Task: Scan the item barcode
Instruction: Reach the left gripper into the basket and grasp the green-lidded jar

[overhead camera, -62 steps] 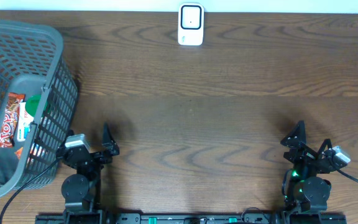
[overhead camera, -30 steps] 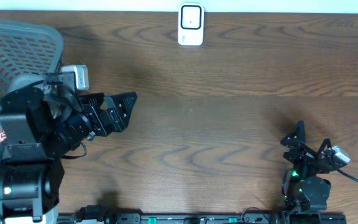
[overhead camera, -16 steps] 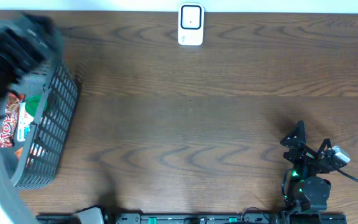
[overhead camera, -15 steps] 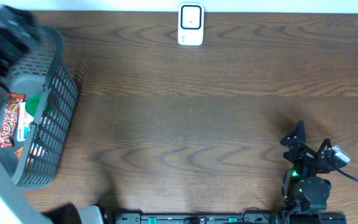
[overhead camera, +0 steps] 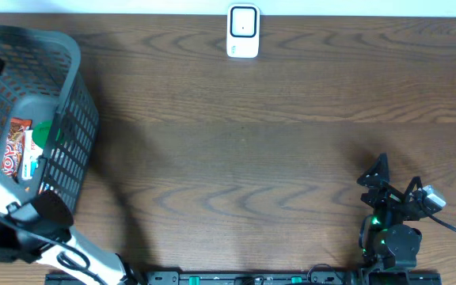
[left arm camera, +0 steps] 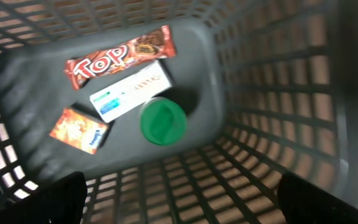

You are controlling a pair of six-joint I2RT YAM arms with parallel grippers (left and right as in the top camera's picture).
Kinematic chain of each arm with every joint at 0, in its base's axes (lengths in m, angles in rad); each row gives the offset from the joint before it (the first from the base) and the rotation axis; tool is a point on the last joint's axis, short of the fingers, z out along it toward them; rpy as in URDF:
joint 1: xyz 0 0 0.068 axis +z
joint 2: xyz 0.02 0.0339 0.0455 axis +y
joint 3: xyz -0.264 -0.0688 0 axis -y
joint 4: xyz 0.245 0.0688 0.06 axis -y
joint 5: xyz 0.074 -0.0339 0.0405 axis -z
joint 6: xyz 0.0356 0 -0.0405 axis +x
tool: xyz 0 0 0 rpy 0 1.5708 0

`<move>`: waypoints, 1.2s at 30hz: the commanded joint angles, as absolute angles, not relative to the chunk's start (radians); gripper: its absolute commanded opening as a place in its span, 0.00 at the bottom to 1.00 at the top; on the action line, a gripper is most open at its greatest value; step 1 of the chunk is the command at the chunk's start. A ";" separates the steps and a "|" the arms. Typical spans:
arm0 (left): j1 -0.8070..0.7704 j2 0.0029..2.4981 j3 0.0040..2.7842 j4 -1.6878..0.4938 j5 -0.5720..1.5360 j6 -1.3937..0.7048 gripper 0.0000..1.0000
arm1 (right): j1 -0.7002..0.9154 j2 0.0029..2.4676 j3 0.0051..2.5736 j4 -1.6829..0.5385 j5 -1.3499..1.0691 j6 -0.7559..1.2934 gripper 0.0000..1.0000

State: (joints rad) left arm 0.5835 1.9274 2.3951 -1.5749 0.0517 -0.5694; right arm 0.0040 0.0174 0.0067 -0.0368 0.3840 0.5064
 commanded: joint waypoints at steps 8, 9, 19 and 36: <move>0.502 2.090 2.379 -1.611 -0.057 -0.582 0.98 | -0.014 0.013 0.006 -0.042 0.384 0.489 0.99; 0.496 2.099 2.379 -1.613 -0.079 -0.582 0.98 | -0.013 0.013 0.006 -0.042 0.384 0.489 0.99; 0.485 2.140 2.243 -1.555 -0.142 -0.589 0.98 | -0.013 0.013 0.006 -0.042 0.384 0.489 0.99; 0.485 2.140 1.909 -1.313 -0.113 -0.589 0.98 | -0.013 0.013 0.006 -0.042 0.384 0.489 0.99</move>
